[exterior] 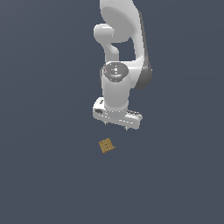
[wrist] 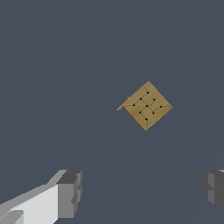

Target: Pick up the object and move it to a goal position.

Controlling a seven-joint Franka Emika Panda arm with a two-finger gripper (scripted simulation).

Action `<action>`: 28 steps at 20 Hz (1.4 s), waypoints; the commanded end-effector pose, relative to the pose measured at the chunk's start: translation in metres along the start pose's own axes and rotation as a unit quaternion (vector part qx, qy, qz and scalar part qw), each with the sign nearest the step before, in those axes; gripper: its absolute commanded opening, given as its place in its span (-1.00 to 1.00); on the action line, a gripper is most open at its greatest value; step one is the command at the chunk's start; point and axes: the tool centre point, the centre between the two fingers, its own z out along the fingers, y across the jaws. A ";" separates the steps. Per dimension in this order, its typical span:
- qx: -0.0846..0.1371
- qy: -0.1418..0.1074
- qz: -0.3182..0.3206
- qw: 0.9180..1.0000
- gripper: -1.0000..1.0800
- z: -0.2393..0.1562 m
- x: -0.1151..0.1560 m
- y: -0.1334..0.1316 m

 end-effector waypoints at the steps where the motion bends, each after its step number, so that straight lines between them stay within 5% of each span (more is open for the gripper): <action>1: 0.000 0.000 0.038 0.999 0.92 0.008 0.005 0.003; 11: -0.003 0.002 0.189 0.982 0.92 0.039 0.026 0.014; 28: -0.010 0.012 0.383 0.924 0.92 0.082 0.051 0.032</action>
